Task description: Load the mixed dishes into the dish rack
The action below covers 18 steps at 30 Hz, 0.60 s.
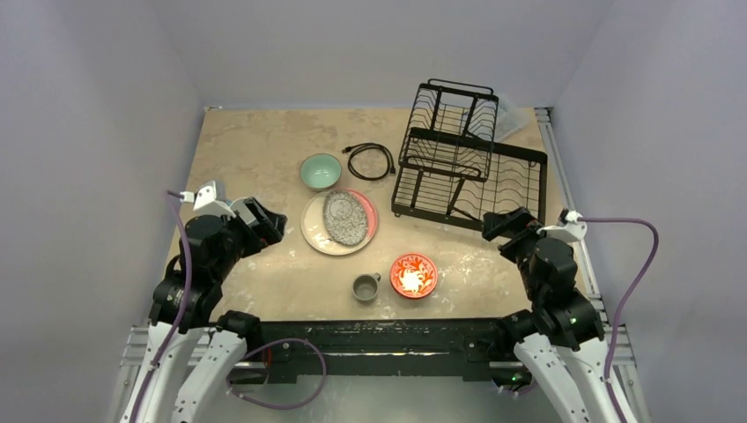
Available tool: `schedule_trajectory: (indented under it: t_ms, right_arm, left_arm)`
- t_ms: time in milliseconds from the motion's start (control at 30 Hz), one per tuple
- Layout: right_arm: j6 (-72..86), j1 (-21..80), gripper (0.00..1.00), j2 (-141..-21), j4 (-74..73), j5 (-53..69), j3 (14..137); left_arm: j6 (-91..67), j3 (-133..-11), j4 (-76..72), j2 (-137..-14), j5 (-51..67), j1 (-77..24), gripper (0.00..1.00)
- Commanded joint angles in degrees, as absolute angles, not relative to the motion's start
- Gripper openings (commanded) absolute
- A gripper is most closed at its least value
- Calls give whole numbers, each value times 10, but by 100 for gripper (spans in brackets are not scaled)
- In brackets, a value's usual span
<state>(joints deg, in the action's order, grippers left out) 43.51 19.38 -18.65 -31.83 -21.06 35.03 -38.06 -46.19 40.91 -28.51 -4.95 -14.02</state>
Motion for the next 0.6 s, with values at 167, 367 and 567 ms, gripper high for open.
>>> schedule_trajectory:
  t_ms: [167, 367, 567]
  right_arm:
    - [422, 193, 99, -248, -323, -133, 400]
    - [393, 193, 99, -245, -258, -26, 355]
    - [376, 193, 99, -303, -240, 7, 352]
  left_arm:
    - [-369, -444, 404, -264, 79, -142, 100]
    - [-347, -436, 384, -261, 169, -142, 100]
    - [-349, -423, 359, -286, 257, -142, 100]
